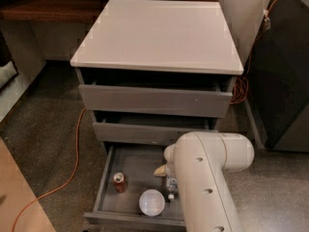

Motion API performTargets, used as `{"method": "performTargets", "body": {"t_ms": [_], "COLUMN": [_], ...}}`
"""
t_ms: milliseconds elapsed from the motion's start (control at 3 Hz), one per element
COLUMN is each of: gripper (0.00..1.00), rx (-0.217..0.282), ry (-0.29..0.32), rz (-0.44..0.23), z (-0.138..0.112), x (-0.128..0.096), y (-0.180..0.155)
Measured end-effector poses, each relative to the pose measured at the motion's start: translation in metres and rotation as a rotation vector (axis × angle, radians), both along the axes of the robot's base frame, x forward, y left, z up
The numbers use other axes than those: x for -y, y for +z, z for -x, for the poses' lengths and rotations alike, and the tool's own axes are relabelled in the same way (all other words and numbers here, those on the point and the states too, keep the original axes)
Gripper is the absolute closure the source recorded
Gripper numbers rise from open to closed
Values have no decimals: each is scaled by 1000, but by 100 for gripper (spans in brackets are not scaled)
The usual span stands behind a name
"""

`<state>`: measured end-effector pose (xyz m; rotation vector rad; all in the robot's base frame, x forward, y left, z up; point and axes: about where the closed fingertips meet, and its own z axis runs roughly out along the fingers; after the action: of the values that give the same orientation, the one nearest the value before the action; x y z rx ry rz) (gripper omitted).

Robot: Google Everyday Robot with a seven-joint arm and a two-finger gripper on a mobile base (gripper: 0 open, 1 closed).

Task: Pick blue plastic bottle from bottom drawer and place on counter

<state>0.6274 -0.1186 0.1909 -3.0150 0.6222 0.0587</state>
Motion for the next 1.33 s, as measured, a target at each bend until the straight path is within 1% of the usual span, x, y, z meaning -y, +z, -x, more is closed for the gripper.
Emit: {"method": "performTargets", "body": {"t_ms": [333,667,1000,1333], "gripper": [0,23,47,70], "rx": [-10,-24,-29,-21], "ry": [9,13,10,6], "rz": [-10,-26,-30,-30], "z": [-11,-24,-30,-32], "x": [-3,-5,-6,-6], "y": [-16,-34,-40,-39]}}
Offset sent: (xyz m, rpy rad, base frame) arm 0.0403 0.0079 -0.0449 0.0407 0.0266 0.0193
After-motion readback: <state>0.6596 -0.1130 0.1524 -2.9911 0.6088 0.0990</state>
